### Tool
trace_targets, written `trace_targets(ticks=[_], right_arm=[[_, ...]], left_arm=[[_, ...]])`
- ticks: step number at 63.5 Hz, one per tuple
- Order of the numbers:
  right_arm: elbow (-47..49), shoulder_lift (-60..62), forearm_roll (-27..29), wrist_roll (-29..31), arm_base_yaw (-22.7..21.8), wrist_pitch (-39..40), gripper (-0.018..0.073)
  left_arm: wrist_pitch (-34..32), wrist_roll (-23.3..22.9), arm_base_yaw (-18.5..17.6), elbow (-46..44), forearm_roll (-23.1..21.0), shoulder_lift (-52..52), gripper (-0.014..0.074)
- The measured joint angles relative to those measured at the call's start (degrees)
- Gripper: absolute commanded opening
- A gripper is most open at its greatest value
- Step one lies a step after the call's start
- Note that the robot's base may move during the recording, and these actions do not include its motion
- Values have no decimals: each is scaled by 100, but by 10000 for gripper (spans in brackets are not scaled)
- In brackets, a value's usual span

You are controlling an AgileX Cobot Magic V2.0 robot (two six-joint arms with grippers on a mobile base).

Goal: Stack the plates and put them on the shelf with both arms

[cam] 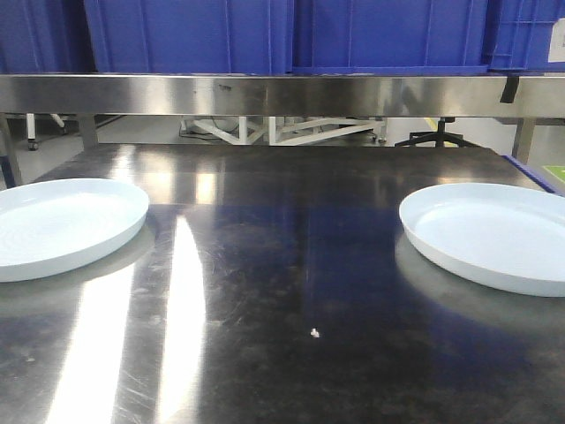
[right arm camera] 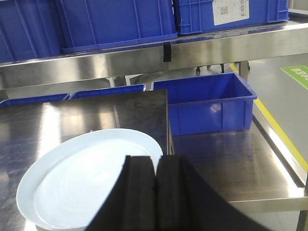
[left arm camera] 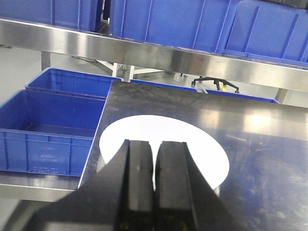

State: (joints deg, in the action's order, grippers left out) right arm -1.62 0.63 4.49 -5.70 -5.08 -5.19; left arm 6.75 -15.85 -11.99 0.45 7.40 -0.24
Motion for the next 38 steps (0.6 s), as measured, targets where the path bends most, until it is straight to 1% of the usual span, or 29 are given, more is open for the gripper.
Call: trace_targets(ticks=[38], right_arm=[[0, 0, 0, 0, 0, 0, 56]], left_arm=[[0, 0, 0, 0, 0, 0, 97]])
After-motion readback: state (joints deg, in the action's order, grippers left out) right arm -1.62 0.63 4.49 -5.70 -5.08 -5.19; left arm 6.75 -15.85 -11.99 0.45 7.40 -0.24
